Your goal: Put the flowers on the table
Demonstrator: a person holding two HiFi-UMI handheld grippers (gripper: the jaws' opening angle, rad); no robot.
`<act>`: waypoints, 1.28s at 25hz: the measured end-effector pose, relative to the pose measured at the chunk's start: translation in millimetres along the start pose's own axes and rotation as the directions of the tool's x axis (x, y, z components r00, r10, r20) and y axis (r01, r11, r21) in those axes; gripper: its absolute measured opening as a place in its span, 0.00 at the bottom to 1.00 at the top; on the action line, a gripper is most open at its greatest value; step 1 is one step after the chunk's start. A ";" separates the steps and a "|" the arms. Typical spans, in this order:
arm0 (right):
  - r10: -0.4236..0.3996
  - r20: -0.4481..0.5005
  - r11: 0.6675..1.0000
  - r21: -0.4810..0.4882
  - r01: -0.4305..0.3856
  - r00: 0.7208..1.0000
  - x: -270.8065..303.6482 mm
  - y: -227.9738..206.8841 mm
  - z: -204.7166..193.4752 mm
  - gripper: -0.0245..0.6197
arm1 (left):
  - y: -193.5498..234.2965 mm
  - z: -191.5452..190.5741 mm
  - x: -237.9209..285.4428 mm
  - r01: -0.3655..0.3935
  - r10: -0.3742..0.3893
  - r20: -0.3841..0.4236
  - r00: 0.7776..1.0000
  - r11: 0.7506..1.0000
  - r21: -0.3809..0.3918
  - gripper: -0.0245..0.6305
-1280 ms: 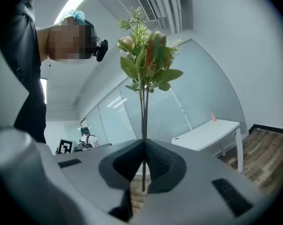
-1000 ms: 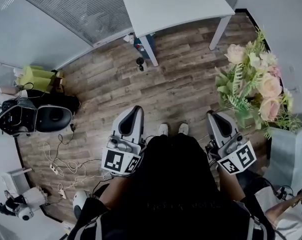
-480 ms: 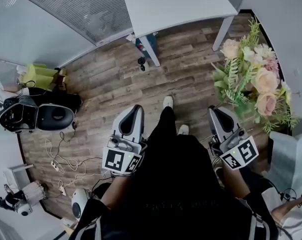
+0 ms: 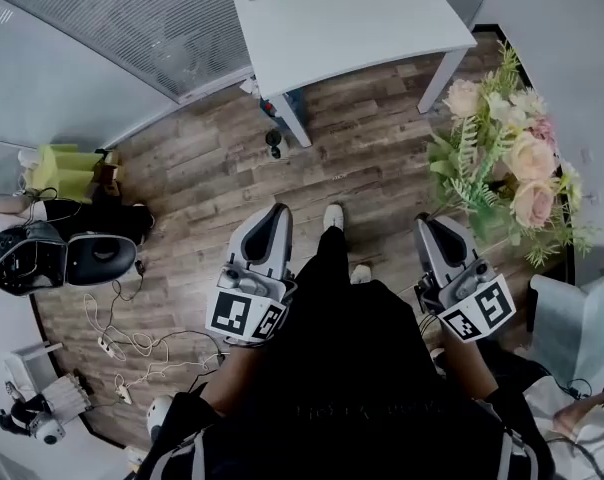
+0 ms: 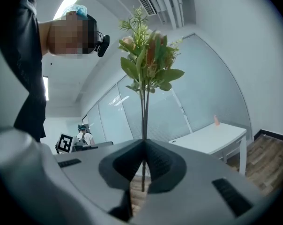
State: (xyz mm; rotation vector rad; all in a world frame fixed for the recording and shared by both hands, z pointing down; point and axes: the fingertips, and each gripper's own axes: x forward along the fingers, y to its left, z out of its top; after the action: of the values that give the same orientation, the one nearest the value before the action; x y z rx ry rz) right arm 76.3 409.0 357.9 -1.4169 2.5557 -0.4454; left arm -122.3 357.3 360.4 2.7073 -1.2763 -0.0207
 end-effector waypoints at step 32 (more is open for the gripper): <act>-0.012 -0.012 0.997 0.075 0.013 1.000 218.7 -97.9 25.9 0.09 | 143.3 23.8 178.2 0.080 -0.080 -0.011 0.997 0.997 0.006 0.07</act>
State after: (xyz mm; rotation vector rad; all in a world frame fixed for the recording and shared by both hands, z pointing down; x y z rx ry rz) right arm 46.6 169.9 364.0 -1.4087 2.5128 -0.5471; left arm -120.2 127.5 365.9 2.7585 -1.1660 -0.0105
